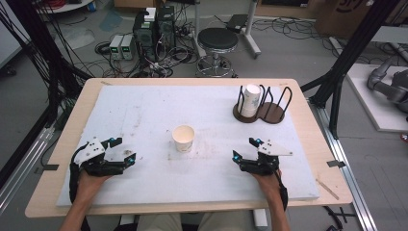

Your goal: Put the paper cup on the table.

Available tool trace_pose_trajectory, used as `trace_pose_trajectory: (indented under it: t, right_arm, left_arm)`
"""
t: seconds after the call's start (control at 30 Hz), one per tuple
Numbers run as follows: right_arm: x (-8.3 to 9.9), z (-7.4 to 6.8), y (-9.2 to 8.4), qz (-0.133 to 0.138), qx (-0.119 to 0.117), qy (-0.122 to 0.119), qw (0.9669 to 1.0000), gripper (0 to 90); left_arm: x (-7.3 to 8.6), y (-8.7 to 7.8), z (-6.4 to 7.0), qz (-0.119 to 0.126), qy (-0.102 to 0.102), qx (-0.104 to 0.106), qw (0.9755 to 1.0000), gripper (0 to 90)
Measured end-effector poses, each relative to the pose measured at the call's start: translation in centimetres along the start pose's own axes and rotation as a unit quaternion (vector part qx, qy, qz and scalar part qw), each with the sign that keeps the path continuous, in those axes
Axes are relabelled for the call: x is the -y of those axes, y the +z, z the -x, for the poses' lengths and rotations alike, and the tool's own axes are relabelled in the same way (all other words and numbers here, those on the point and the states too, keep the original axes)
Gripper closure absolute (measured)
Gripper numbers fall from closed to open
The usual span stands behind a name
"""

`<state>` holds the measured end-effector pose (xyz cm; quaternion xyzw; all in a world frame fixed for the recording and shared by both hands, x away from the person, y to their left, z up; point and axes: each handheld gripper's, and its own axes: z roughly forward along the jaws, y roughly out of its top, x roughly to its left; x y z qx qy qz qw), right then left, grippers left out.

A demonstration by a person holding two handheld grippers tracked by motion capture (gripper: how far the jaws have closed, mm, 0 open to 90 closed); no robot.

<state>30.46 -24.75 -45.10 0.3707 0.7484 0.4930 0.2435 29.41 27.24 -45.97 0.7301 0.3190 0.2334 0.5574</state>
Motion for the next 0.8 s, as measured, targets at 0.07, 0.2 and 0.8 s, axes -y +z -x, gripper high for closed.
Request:
trace_pose_trajectory:
  t: [0.07,0.2,0.8]
  right_arm:
    - [0.02,-0.01,-0.03,0.002,-0.001,-0.001,1.0,18.3]
    - [0.03,0.05,-0.03,0.004,-0.001,-0.003,1.0,18.3]
    - [0.09,0.01,-0.14,0.009,0.002,0.0,1.0,18.2]
  left_arm:
    - [0.0,-0.03,0.04,0.001,0.004,0.0,1.0,16.1]
    - [0.0,-0.01,0.14,0.001,0.007,-0.002,1.0,16.1]
    - [0.08,-0.18,0.19,0.01,0.009,-0.005,0.9999,16.1]
